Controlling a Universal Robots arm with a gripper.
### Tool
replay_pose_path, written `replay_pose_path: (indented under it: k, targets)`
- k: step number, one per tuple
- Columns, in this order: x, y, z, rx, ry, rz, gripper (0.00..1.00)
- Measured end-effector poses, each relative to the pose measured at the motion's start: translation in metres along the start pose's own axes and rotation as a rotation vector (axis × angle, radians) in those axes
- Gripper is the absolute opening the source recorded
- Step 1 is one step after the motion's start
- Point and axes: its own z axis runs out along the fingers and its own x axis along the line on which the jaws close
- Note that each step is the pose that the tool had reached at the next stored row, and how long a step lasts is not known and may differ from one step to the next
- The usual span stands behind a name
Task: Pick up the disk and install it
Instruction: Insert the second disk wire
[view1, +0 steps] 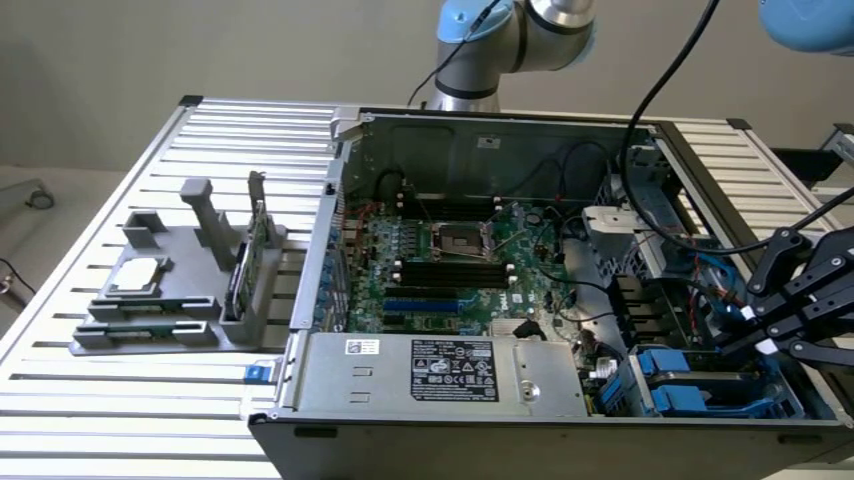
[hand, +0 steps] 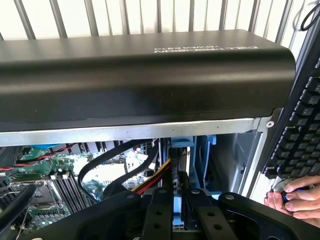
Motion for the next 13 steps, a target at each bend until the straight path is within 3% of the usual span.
replay_pose_path:
  k: [5,7,9,10,13]
  targets:
    - [0.0001,0.0004,0.0008,0.0,-0.0001,0.0,0.16]
    - [-0.0001,0.0007,0.0015,0.0037,0.0026,-0.001,0.18]
    - [-0.0008,-0.0014,-0.0026,0.0069,-0.0003,0.0,0.24]
    - [-0.001,-0.002,-0.0036,0.0089,0.0002,-0.001,0.36]
    - [-0.0018,-0.004,-0.0075,0.0147,-0.0006,-0.001,0.42]
